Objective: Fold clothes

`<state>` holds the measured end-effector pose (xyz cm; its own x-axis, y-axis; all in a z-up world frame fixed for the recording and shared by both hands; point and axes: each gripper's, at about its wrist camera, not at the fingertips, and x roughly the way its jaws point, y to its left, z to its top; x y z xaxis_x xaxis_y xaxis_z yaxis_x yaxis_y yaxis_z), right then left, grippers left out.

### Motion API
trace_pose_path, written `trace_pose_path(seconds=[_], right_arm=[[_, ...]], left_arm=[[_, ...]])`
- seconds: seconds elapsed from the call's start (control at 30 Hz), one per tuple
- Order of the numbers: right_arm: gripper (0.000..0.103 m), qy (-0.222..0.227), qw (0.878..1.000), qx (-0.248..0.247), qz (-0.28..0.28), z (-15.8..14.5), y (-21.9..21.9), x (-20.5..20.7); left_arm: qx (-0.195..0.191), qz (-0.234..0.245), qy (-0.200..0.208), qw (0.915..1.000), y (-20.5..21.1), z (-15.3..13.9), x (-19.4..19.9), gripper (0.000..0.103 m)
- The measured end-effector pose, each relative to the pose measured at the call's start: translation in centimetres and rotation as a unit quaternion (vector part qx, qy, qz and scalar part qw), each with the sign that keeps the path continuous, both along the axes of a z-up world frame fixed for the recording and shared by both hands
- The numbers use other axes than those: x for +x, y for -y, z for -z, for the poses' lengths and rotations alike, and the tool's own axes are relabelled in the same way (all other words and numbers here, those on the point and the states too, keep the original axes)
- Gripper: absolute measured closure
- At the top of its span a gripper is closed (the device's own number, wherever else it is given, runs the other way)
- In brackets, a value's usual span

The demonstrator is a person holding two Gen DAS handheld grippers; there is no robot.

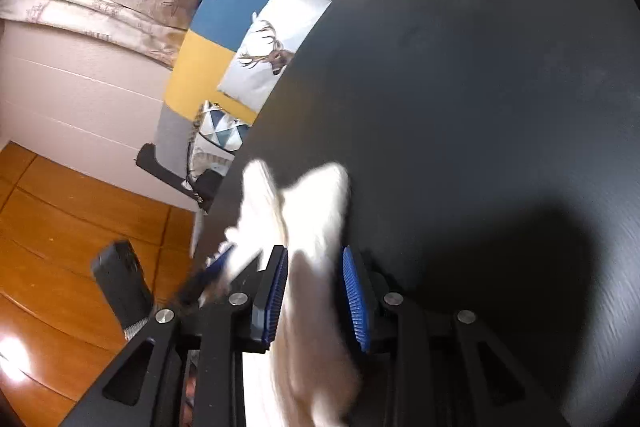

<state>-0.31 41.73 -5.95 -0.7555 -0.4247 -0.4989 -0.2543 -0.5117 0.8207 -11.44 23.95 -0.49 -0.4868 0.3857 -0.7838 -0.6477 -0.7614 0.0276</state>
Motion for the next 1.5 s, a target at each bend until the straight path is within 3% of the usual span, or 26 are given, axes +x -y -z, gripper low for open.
trace_pose_path(seconds=[0.1,0.13,0.2,0.33,0.4,0.57,0.83,0.93,0.97,1.0,1.1,1.2,1.3,1.4,1.5], right_arm=[[0.078,-0.003,1.0,-0.005,-0.031,0.4,0.2,-2.7],[0.088,-0.002,0.999,0.013,-0.033,0.2,0.4,-3.1],[0.092,0.001,0.998,0.049,-0.038,-0.4,0.8,-3.7],[0.093,0.017,0.987,0.156,-0.03,-1.3,2.1,-3.8],[0.091,0.02,0.984,0.173,-0.023,-1.1,2.4,-3.7],[0.079,0.012,0.996,0.084,-0.025,-0.5,1.3,-0.6],[0.077,0.002,0.998,-0.06,-0.035,0.4,-0.4,4.6],[0.077,0.018,0.998,0.0,-0.058,-0.3,1.1,3.9],[0.083,0.025,0.997,0.035,-0.068,-0.8,1.7,3.7],[0.089,0.034,0.993,0.079,-0.078,-1.4,2.5,3.4],[0.091,0.06,0.972,0.205,-0.099,-2.9,4.7,3.3],[0.09,0.061,0.974,0.2,-0.09,-2.8,4.4,3.2],[0.078,0.048,0.983,0.17,-0.051,-3.0,2.9,3.6],[0.078,0.007,0.987,0.163,-0.004,-4.3,1.4,3.7],[0.08,-0.032,0.984,0.172,-0.035,-4.9,1.9,2.1]], left_arm=[[-0.008,0.0,-0.011,0.9999,-0.3,0.0,0.4,0.012],[-0.009,0.0,-0.013,0.9999,-0.3,0.1,0.5,0.012],[-0.007,-0.001,-0.011,0.9999,-0.2,0.1,0.5,0.012],[-0.006,-0.001,-0.01,0.9999,-0.1,0.3,0.2,0.011],[-0.005,-0.001,-0.01,0.9999,0.0,0.3,0.2,0.011],[-0.001,-0.001,-0.005,1.0,0.1,0.2,0.0,0.011],[-0.004,-0.001,-0.009,1.0,0.1,0.2,0.0,0.011],[-0.005,-0.001,-0.011,0.9999,0.0,0.2,0.1,0.011],[-0.005,-0.001,-0.011,0.9999,0.0,0.2,0.1,0.011],[-0.005,-0.001,-0.011,0.9999,0.0,0.2,0.1,0.011],[-0.006,0.0,-0.011,0.9999,-0.1,0.2,0.2,0.01],[-0.006,0.0,-0.011,0.9999,-0.2,0.2,0.2,0.01],[-0.006,0.0,-0.01,0.9999,-0.1,0.2,0.2,0.01],[-0.007,0.0,-0.01,0.9999,-0.2,0.2,0.2,0.009],[-0.009,0.0,-0.009,0.9999,-0.2,0.2,0.2,0.009]])
